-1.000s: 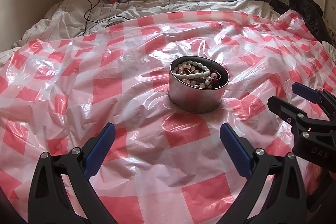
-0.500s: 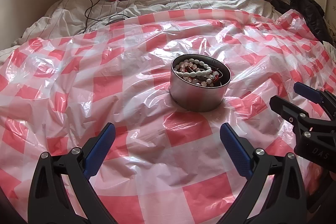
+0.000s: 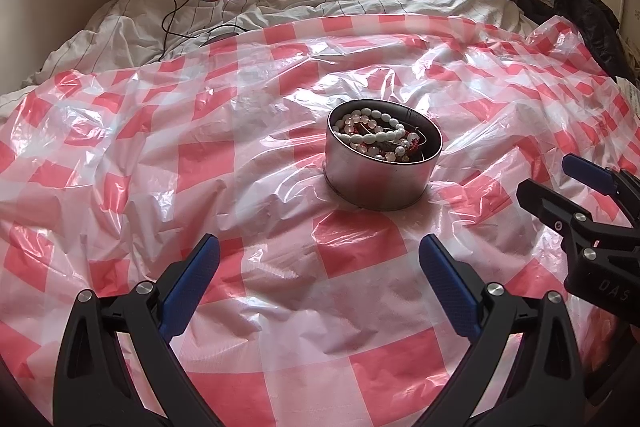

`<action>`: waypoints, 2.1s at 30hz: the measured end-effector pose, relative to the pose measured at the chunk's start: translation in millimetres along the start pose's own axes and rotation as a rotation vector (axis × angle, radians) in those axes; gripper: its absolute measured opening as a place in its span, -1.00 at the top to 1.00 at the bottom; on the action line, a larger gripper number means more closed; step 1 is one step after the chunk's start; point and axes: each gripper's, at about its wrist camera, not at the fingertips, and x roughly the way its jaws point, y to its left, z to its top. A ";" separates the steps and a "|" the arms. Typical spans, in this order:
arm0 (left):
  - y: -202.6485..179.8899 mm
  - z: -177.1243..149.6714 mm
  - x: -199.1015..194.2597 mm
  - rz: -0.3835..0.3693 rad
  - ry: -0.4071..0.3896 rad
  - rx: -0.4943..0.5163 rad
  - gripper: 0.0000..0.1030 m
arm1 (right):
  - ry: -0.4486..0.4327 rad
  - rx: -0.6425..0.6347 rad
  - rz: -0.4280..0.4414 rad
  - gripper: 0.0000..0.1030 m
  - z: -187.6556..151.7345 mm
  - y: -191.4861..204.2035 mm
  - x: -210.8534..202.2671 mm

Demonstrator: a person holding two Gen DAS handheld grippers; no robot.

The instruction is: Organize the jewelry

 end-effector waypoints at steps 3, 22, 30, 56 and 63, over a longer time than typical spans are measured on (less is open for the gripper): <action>0.0 -0.2 0.2 0.001 0.001 0.001 -0.86 | 0.000 0.000 0.001 -0.55 0.3 0.0 -0.8; 3.6 -4.5 2.5 0.002 0.026 -0.009 -0.86 | -0.004 -0.003 -0.003 -0.60 -1.5 -2.7 -2.0; 6.3 -8.4 2.8 0.011 0.031 -0.016 -0.86 | -0.003 -0.003 -0.006 -0.62 -2.1 -3.6 -1.4; 8.0 -3.9 5.4 0.011 0.037 -0.018 -0.86 | 0.003 -0.005 -0.008 -0.64 -3.1 -4.0 -1.0; 8.8 -3.4 5.9 0.011 0.040 -0.019 -0.86 | 0.003 -0.005 -0.009 -0.64 -3.1 -3.8 -1.4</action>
